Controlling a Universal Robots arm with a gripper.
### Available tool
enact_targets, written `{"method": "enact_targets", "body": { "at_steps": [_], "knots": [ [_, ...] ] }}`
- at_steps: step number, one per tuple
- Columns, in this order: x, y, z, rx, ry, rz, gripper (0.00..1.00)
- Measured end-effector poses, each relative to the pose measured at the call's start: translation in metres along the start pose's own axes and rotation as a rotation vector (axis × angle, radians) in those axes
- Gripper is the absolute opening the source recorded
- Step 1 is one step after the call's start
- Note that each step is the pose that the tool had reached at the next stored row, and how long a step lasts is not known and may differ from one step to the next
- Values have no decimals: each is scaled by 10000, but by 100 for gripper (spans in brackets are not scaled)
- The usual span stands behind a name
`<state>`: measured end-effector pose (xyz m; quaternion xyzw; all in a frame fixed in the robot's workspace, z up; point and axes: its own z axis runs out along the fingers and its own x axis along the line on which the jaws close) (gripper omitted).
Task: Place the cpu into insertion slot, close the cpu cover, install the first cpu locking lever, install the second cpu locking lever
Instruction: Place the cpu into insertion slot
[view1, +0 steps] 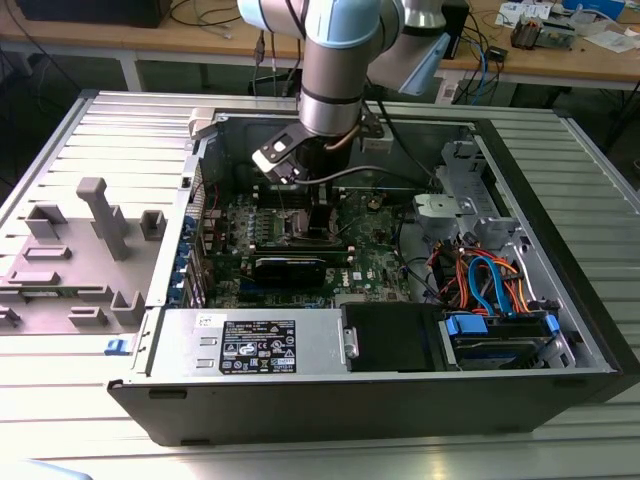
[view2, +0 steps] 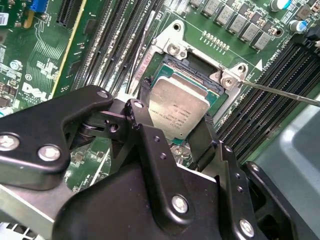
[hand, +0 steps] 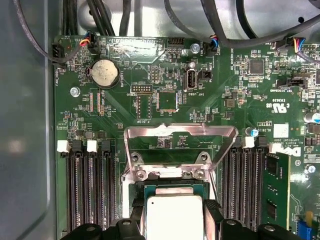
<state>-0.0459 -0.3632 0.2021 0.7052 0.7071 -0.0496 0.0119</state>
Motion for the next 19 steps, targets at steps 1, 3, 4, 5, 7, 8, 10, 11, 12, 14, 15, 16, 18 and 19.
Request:
{"method": "enact_targets", "body": {
  "at_steps": [1, 3, 4, 5, 7, 8, 10, 11, 12, 14, 15, 16, 18, 19],
  "knots": [
    [5, -4, 4, 0, 0, -2, 55],
    [13, -14, 16, -1, 1, -2, 55],
    [13, -16, 19, 0, -1, -1, 55],
    [15, -20, 25, 1, -2, -2, 55],
    [16, -20, 33, 1, -2, -4, 55],
    [17, -20, 39, 0, 0, -2, 55],
    [17, -20, 48, 2, -4, -2, 55],
    [17, -19, 50, 2, -4, -2, 55],
    [17, -19, 51, 1, -2, -2, 55],
    [18, -19, 52, 0, 1, -2, 55],
    [18, -19, 52, -1, 0, -2, 55],
    [18, -19, 53, 0, 1, -2, 55],
    [20, -18, 57, -6, 13, -2, 62],
    [20, -18, 56, -3, 6, -2, 62]
  ]
}}
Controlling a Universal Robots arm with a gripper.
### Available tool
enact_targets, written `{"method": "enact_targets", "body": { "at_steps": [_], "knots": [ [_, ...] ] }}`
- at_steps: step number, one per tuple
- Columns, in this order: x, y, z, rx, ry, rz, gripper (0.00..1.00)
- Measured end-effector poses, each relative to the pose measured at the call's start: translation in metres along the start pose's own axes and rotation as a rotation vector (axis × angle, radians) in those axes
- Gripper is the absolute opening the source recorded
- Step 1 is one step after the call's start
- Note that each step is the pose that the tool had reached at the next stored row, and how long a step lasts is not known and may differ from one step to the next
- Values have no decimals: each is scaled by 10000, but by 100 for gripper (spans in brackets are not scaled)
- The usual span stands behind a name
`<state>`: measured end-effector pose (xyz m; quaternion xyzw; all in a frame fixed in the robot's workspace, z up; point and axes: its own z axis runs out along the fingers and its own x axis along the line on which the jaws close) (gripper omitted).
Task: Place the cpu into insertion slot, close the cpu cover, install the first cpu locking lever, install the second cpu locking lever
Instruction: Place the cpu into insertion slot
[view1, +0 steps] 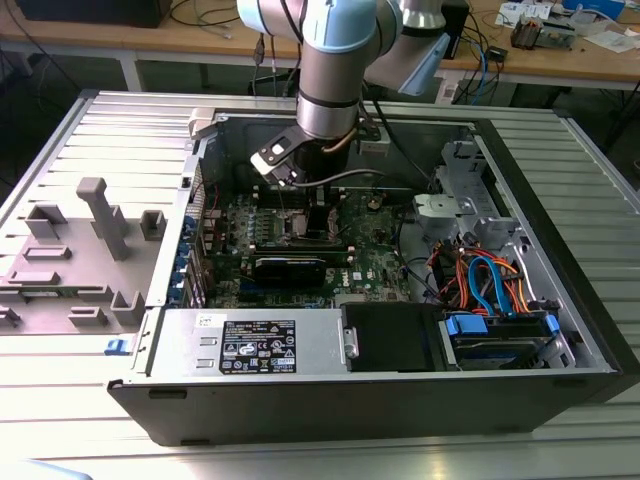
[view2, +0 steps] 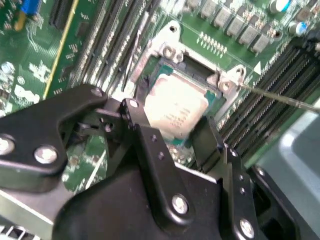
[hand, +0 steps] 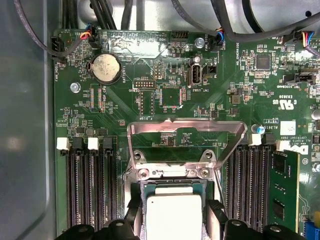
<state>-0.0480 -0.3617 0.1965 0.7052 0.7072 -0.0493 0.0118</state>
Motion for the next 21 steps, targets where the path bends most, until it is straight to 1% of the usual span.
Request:
{"method": "enact_targets", "body": {
  "at_steps": [3, 6, 8, 9, 11, 12, 13, 14, 15, 17, 18, 20, 21],
  "knots": [
    [-2, -1, -6, 1, -5, 0, 62],
    [-6, -3, -51, 0, -5, -1, 62],
    [-16, -10, -165, 1, -5, 0, 62],
    [-17, -11, -189, -1, -2, 0, 62],
    [-17, -11, -214, 0, -4, -2, 60],
    [-17, -12, -217, 0, 8, -2, 53],
    [-20, -12, -219, -2, 79, -14, 47],
    [-22, -12, -219, -2, 118, -28, 41],
    [-25, -12, -220, -4, 140, -48, 41],
    [-28, -14, -236, -9, 159, -106, 29],
    [-32, -15, -274, -12, 157, -165, 23],
    [-35, -17, -316, -16, 154, -211, 11],
    [-37, -18, -342, -18, 154, -224, 11]
  ]
}}
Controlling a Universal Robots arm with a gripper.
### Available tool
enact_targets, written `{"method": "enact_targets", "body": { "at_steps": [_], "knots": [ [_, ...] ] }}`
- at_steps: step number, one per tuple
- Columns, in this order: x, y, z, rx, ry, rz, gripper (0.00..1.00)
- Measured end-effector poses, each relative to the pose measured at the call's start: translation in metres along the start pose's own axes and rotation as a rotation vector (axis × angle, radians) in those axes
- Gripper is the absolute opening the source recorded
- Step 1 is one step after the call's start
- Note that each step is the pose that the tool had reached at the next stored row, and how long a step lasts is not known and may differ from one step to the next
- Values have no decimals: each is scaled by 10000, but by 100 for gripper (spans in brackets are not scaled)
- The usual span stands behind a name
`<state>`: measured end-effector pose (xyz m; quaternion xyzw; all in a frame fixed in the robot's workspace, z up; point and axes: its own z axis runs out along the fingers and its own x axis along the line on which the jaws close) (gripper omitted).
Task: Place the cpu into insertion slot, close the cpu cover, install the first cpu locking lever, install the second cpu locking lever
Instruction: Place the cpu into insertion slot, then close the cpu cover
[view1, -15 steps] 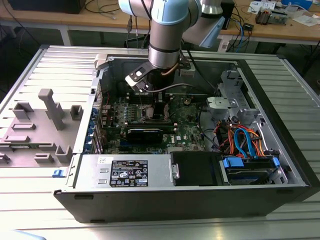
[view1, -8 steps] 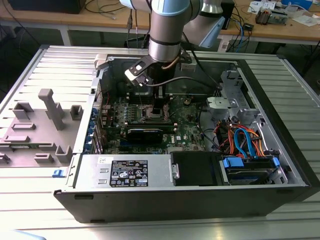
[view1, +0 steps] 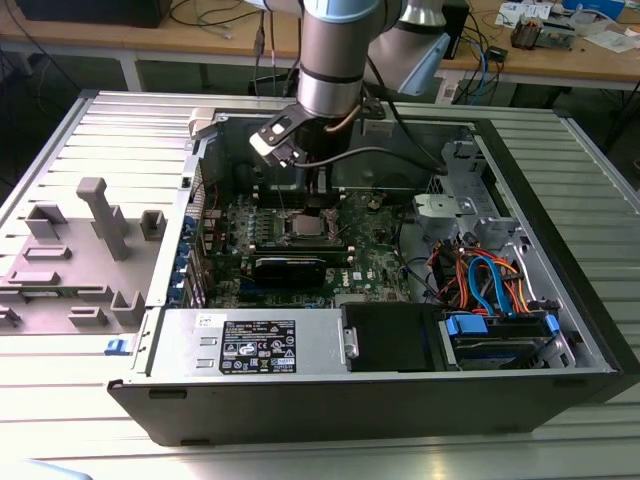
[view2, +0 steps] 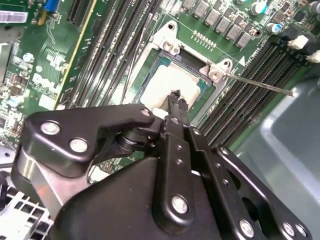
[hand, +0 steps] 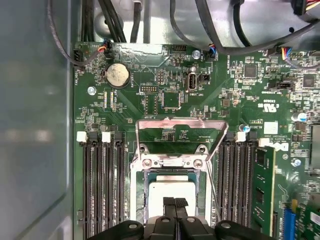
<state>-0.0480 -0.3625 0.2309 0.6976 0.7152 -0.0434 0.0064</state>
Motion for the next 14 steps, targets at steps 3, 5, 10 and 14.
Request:
{"method": "enact_targets", "body": {
  "at_steps": [3, 5, 10, 14],
  "knots": [
    [-3, -3, -42, -2, 7, -3, 11],
    [-4, -4, -56, -2, 27, -2, 11],
    [-4, -4, -59, -2, 32, -4, 11],
    [-4, -4, -60, -1, 34, -4, 11]
  ]
}}
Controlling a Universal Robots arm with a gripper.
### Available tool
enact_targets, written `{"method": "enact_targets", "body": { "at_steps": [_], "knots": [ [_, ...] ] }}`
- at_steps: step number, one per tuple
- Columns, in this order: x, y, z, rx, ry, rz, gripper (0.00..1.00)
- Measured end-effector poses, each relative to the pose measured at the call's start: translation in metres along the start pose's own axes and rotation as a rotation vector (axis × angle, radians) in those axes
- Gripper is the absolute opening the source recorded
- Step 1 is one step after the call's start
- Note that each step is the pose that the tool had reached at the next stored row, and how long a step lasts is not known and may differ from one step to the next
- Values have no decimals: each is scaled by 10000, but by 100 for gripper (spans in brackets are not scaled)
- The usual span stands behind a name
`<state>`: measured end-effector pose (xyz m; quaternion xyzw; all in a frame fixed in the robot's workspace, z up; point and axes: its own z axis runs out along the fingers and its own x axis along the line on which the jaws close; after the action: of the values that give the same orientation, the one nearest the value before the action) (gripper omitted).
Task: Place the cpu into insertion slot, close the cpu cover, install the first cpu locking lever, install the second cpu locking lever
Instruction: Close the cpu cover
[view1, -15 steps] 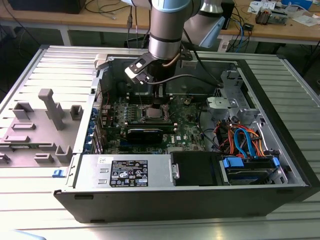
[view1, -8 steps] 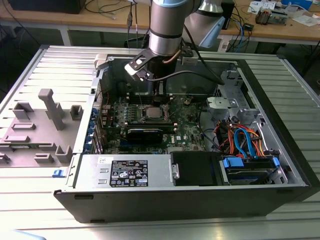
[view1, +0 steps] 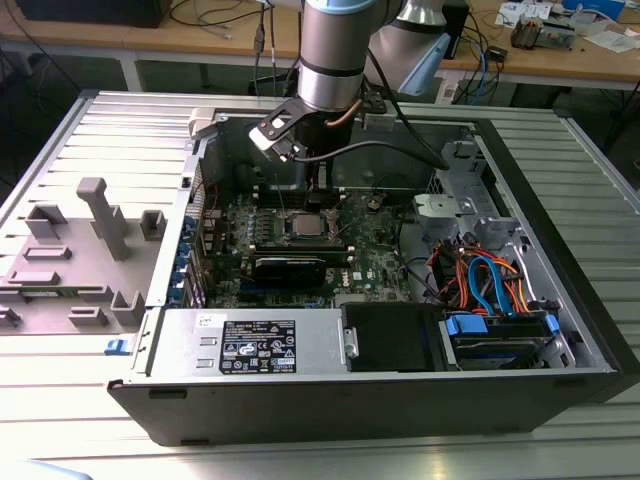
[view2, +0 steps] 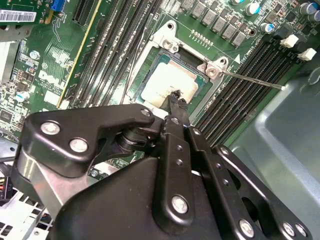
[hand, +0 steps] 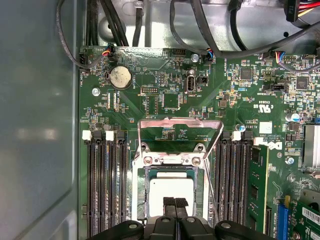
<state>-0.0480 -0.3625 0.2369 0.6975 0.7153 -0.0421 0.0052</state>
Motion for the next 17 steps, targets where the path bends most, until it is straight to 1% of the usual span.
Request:
{"method": "enact_targets", "body": {
  "at_steps": [2, 3, 4, 6, 8, 9, 10, 15, 17],
  "knots": [
    [-10, 0, -2, 2, 5, -4, 11],
    [-28, 0, 1, -1, 52, -3, 11],
    [-46, 6, 2, -2, 81, -5, 11],
    [-62, 49, 0, 0, 111, -5, 11],
    [-68, 75, -14, -1, 121, -7, 11],
    [-69, 77, -23, -1, 123, -7, 11],
    [-70, 77, -37, -1, 141, -6, 11],
    [-76, 77, -58, -4, 255, -13, 11],
    [-77, 76, -63, -6, 281, -15, 11]
  ]
}}
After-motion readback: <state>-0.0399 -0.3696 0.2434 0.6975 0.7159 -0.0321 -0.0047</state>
